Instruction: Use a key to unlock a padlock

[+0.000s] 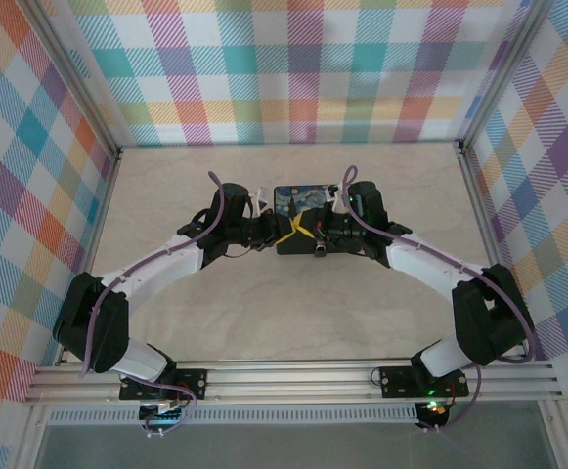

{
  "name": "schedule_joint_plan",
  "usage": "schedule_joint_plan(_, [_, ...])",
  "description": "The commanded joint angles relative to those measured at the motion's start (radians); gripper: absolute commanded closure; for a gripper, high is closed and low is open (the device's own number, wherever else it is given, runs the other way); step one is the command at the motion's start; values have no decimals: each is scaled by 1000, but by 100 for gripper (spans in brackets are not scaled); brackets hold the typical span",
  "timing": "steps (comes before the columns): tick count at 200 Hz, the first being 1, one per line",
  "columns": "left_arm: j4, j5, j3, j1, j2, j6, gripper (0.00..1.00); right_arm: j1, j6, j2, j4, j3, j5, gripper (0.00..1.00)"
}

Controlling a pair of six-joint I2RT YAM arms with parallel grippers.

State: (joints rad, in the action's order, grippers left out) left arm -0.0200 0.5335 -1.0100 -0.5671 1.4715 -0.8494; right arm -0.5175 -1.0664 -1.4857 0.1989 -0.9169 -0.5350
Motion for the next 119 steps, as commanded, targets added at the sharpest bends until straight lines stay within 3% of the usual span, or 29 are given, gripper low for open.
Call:
schedule_joint_plan(1, [23,4,5,-5,9,0,85,-16,-24,-10,43,7,-23,96])
schedule_joint_plan(24, [4,1,-3,-5,12,19,94,-19,-7,-6,17,4,-17,95])
schedule_joint_plan(41, [-50,-12,-20,-4,10,67,100,-19,31,3,-42,-3,3,87])
schedule_joint_plan(78, [-204,-25,-64,0,21,229,100,-7,203,60,-242,4,101,69])
schedule_joint_plan(119, [-316,23,-94,-1,36,384,100,25,358,112,-374,13,146,66])
